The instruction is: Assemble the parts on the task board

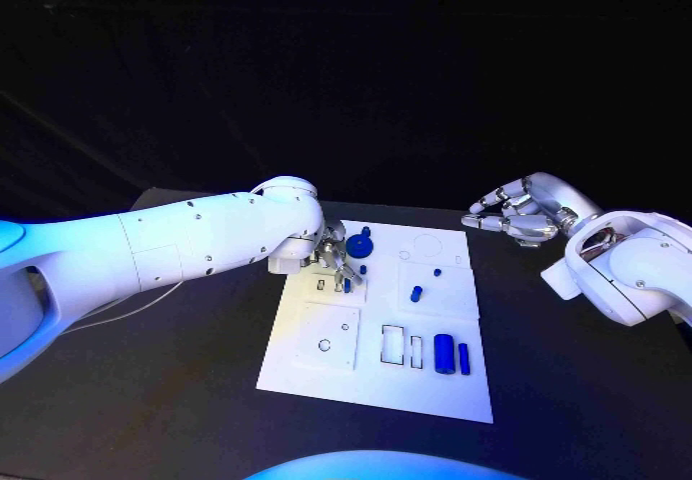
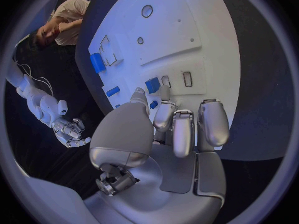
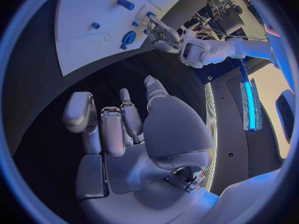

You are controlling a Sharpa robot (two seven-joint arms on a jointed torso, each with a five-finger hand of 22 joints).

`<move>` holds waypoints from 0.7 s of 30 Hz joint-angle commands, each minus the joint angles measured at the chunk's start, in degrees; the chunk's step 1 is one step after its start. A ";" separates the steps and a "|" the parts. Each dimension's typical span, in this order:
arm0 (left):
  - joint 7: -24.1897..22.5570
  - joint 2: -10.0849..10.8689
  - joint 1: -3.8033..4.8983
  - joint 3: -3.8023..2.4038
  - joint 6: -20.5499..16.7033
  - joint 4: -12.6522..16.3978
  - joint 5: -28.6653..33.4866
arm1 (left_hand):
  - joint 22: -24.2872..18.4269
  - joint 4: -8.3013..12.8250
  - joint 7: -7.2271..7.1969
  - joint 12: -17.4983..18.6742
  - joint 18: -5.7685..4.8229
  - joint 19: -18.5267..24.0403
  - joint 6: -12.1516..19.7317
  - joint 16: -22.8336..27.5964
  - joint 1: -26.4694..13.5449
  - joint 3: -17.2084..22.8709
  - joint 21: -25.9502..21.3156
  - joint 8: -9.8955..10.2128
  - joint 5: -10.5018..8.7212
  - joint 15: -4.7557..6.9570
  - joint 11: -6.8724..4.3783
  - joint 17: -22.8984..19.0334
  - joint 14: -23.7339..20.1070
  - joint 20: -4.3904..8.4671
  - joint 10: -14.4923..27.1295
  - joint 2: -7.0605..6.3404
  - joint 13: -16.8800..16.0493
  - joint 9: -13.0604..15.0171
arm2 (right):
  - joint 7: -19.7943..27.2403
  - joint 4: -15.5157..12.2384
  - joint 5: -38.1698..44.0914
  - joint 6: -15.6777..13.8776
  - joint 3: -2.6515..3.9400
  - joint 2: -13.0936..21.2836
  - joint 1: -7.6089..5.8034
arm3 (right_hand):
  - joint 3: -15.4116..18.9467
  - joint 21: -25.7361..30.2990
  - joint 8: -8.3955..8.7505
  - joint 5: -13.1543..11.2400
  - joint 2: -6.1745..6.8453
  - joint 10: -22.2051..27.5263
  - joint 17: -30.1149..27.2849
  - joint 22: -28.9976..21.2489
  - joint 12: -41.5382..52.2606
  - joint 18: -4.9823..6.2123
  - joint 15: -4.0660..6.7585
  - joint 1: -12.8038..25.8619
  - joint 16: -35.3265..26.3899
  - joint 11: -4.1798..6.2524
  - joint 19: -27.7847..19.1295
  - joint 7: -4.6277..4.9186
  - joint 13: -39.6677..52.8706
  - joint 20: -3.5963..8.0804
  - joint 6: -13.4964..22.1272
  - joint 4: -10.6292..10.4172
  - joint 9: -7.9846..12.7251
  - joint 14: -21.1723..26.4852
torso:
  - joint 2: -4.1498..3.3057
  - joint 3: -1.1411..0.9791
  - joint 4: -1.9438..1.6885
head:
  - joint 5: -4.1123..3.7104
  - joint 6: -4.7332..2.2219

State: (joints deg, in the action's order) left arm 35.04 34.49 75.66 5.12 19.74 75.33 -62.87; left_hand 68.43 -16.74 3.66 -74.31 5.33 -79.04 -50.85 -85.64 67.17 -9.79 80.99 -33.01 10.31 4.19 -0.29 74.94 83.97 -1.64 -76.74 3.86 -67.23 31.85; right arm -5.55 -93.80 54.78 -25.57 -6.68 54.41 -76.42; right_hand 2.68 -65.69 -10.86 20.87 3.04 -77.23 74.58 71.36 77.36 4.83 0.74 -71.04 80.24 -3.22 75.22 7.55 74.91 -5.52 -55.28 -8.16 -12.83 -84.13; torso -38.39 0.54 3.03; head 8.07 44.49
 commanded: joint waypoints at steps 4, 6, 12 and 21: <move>0.10 -0.11 -0.10 0.03 1.58 -0.01 0.38 | 0.01 0.30 0.23 0.56 -0.99 0.21 -0.39 0.08 2.03 0.80 0.20 0.84 0.25 -0.47 0.07 7.69 4.05 -0.45 0.64 0.93 0.31 0.24 | -0.24 0.11 0.53 0.46 0.01 -0.08 -0.01 | 0.38 0.33 -0.45 0.29 -0.34 -0.29 -0.03 -0.14 0.15 1.12 0.35 0.44 -0.27 0.14 -0.03 0.17 0.49 0.35 0.40 -0.05 -0.08 -2.24 | -0.02 -0.01 0.00 | 0.04 0.00; 0.10 -0.10 -0.11 0.03 1.55 0.01 0.41 | -0.06 0.31 0.23 0.66 -0.97 0.29 -0.43 0.09 2.65 1.19 0.18 1.02 0.28 -0.47 0.07 7.68 4.04 -0.45 0.73 1.24 0.42 0.31 | -0.26 0.15 0.53 0.46 0.00 -0.11 -0.01 | 0.38 0.33 -0.45 0.29 -0.34 -0.29 -0.03 -0.14 0.15 1.12 0.35 0.44 -0.27 0.14 -0.03 0.17 0.49 0.35 0.40 -0.05 -0.08 -2.24 | -0.03 0.01 0.01 | -0.03 0.01; 0.06 -0.09 -0.12 0.03 1.32 0.08 1.08 | -0.07 0.36 0.23 0.82 -0.96 0.39 -0.55 0.11 4.16 2.30 0.18 1.44 0.34 -0.47 0.05 7.67 4.04 -0.47 0.84 2.00 0.58 0.48 | -0.47 0.31 0.53 0.69 -0.01 -0.25 0.00 | 0.42 0.40 -0.54 0.41 -0.40 -0.28 -0.10 -0.18 0.14 1.13 0.36 0.39 -0.32 0.15 -0.04 0.16 0.47 0.35 0.41 -0.07 -0.12 -2.23 | -0.04 0.00 0.02 | 0.03 0.01; -0.02 0.00 -0.12 0.02 0.51 0.03 2.94 | -0.10 0.54 0.10 1.06 -0.93 0.56 -0.62 0.14 7.75 5.42 0.17 2.30 0.44 -0.37 -0.07 7.69 4.03 -0.43 0.96 2.79 0.75 0.88 | -0.85 0.58 0.53 1.10 -0.05 -0.47 0.04 | 0.52 0.71 -0.69 0.65 -0.50 -0.18 -0.23 -0.38 0.05 1.19 0.37 0.38 -0.45 0.16 -0.16 0.14 0.36 0.37 0.45 -0.14 -0.18 -2.21 | -0.07 0.01 -0.03 | 0.03 0.16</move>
State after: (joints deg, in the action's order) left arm 35.09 34.54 75.56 5.14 20.08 75.36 -61.57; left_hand 68.31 -16.21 3.87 -73.54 5.33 -78.83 -51.06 -85.63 74.48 -4.57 80.99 -31.01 10.53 4.19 -0.32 74.92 83.96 -1.85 -76.06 6.43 -66.58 32.69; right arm -5.94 -93.32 54.81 -25.19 -6.74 53.99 -76.39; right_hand 2.85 -65.34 -11.45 21.31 2.80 -77.23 74.39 71.03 77.36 4.83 0.74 -70.81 80.00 -3.22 75.22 7.55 74.91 -5.52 -55.29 -8.32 -12.96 -84.13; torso -38.44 0.54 3.03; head 8.12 44.56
